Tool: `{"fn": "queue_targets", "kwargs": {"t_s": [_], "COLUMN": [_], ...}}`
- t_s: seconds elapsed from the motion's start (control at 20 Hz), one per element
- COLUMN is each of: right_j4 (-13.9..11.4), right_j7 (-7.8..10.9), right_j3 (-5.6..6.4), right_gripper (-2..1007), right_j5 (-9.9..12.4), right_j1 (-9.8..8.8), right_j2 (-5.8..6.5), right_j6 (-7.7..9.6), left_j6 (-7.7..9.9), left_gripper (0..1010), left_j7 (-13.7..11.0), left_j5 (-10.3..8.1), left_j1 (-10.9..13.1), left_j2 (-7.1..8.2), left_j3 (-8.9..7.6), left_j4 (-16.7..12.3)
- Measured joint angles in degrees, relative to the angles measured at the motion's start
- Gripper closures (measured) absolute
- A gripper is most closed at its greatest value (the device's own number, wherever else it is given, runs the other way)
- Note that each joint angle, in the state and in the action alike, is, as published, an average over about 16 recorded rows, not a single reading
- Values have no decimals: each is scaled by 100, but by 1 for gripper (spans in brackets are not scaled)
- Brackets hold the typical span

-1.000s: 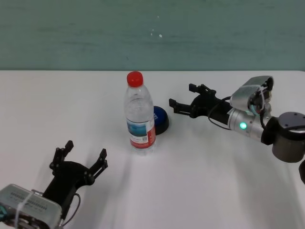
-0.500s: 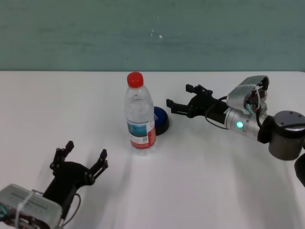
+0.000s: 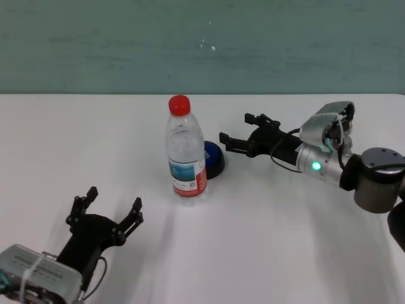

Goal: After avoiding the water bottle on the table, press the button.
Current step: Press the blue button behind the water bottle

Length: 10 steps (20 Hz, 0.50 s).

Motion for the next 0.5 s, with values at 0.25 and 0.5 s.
{"fn": "queue_targets", "kwargs": {"t_s": [0.25,0.5], "right_j4": [71,128], "right_j7": [29,55], "right_j3": [5,10], "right_gripper": [1,1], "right_j5": [23,39], "right_j1": [7,11], "right_j2": [-18,-28], "right_j6": [-37,-64], "left_j6": [0,0], "left_gripper": [10,10], "left_j7": [0,0], "left_j5": [0,0], "left_j1": [0,0], "left_j2": [0,0], "left_j3": [0,0], "left_j4": [0,0]}}
